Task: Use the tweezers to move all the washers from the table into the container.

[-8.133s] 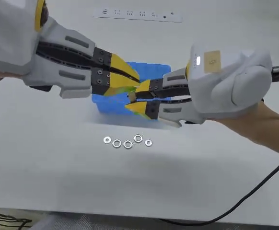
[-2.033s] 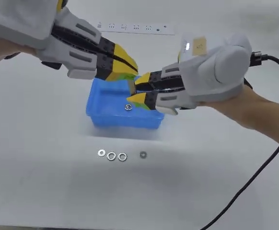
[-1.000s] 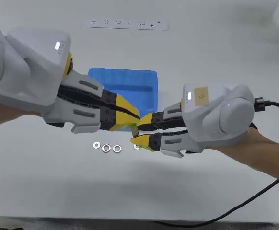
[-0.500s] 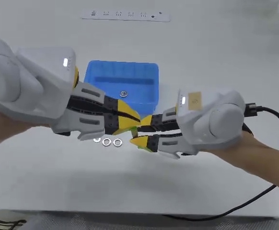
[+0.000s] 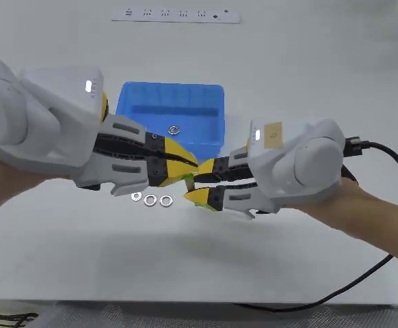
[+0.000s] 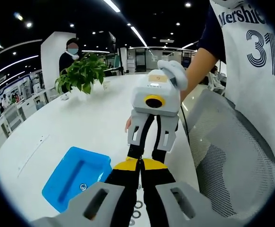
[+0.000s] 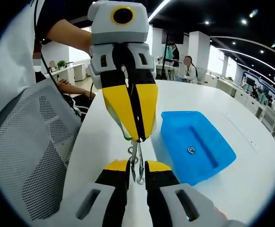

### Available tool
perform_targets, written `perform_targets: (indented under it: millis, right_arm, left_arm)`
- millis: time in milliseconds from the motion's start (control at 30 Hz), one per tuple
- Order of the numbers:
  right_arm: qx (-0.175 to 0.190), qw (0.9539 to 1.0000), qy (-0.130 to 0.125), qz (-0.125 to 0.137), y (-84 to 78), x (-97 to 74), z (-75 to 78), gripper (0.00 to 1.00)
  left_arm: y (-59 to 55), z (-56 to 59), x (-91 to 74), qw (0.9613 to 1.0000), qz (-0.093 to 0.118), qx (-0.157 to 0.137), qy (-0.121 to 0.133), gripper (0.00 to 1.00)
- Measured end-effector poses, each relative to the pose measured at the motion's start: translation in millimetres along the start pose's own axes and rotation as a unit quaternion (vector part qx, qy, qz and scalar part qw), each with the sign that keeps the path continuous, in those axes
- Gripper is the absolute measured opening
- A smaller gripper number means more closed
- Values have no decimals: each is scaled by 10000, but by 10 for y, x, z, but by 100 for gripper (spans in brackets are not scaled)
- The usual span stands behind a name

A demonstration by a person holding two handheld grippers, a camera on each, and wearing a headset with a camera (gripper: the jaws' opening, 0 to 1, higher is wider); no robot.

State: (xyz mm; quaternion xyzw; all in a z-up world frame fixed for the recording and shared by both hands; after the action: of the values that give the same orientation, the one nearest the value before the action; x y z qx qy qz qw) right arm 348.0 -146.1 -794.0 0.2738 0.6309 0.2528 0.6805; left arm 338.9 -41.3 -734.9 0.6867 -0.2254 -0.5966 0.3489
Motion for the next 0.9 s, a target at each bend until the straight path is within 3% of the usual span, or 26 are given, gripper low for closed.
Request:
perform_targets:
  millis: [900]
  right_arm:
    - [18, 9999, 102, -89, -68, 55, -2, 11]
  left_arm:
    - [-12, 18, 25, 9997, -136, 37, -192, 5]
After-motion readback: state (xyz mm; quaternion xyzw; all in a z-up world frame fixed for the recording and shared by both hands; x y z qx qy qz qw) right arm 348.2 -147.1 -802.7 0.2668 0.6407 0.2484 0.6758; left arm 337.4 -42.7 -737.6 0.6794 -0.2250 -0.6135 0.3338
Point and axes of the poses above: the centre of the closed fingertips' face, and the gripper's own axes: x roughly forward along the fingers, z roughly to its right, y roughly out of its top, the point moved 8 cm from there along -x, roughly backward along the fingers, and after that the axes turned 13 degrees about -z, right-handed, at the moved point
